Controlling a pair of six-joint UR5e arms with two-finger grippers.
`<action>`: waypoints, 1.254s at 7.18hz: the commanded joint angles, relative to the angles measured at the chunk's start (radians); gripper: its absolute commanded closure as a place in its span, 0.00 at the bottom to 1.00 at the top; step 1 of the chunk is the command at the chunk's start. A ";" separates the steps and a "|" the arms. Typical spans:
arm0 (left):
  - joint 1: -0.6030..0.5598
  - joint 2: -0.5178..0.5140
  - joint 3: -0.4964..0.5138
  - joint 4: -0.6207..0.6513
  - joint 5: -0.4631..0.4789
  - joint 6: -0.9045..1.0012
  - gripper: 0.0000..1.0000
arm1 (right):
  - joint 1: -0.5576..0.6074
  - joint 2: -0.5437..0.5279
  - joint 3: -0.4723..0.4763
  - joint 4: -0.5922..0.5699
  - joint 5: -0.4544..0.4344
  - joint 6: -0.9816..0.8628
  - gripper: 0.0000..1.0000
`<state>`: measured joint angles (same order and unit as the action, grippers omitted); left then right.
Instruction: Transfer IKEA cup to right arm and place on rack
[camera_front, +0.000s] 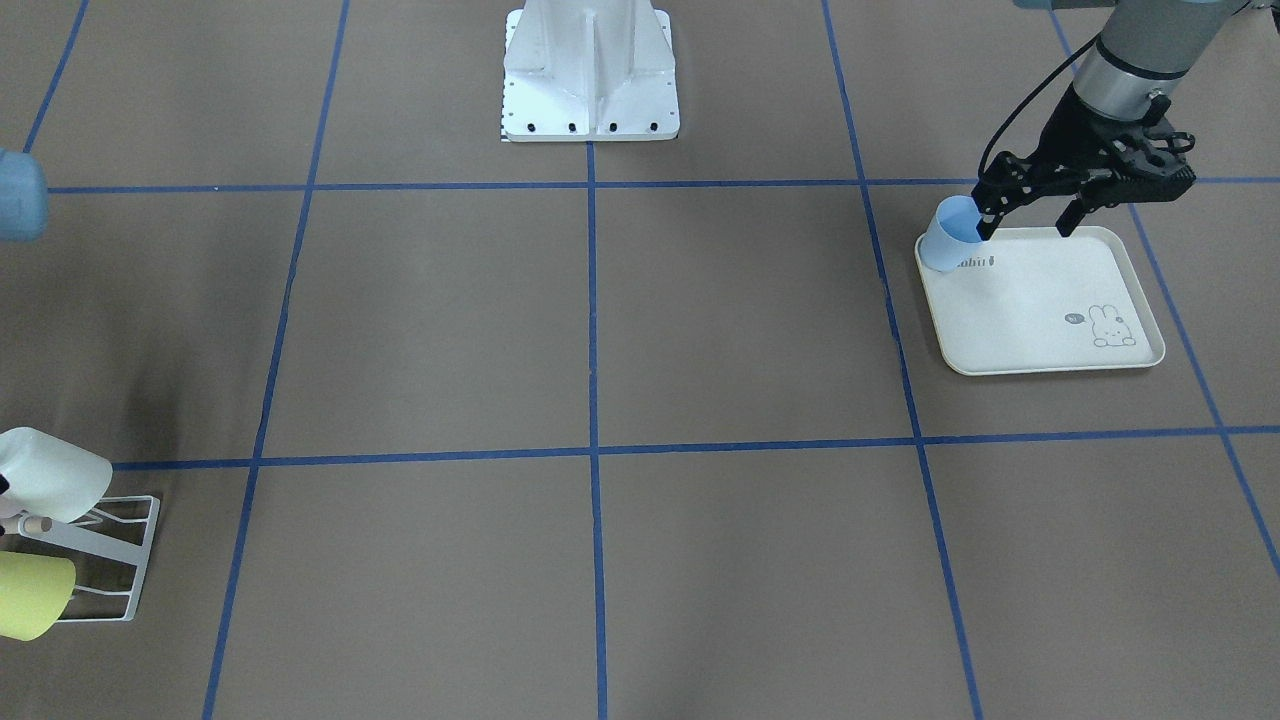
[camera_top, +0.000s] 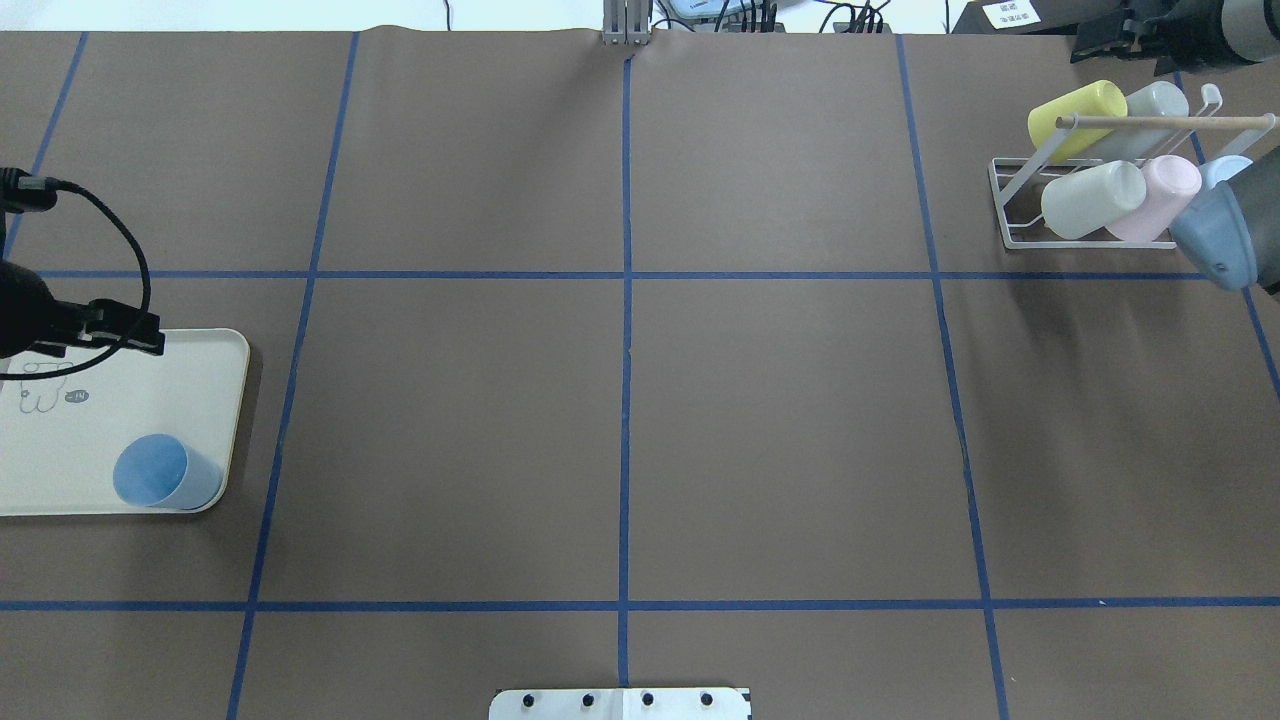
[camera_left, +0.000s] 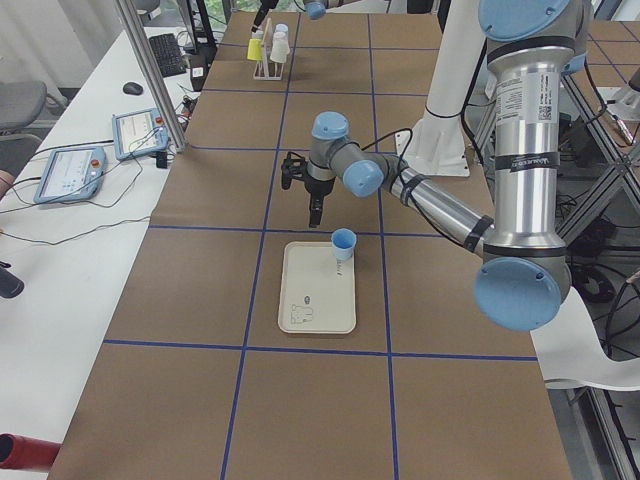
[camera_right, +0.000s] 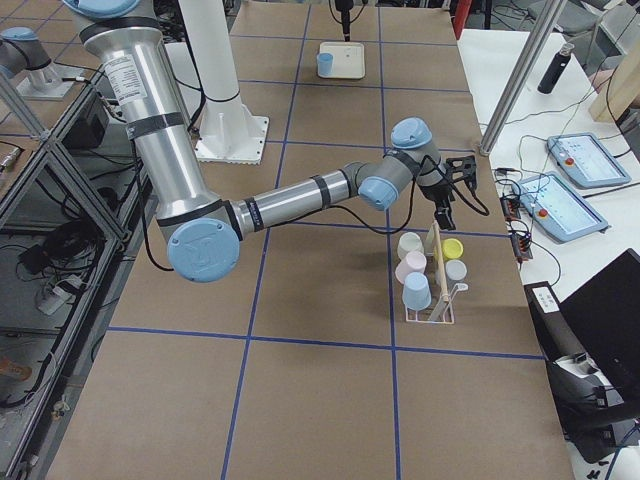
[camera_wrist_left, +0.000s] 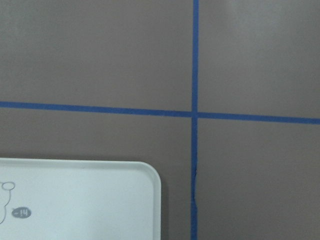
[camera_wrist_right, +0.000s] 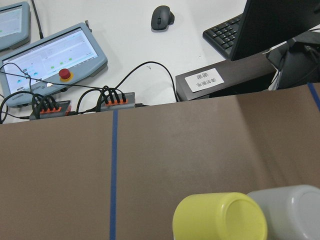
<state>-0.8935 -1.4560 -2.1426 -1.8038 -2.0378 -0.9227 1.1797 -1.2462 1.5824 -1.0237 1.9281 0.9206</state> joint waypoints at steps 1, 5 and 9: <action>0.024 0.150 0.000 -0.143 -0.007 0.005 0.00 | -0.037 -0.010 0.037 -0.001 -0.001 0.026 0.00; 0.135 0.144 0.062 -0.146 -0.077 -0.002 0.01 | -0.055 -0.038 0.108 -0.001 0.003 0.049 0.00; 0.139 0.134 0.082 -0.143 -0.097 -0.002 0.03 | -0.058 -0.048 0.120 -0.004 0.002 0.049 0.00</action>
<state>-0.7555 -1.3146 -2.0662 -1.9482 -2.1276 -0.9250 1.1228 -1.2912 1.7003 -1.0272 1.9310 0.9694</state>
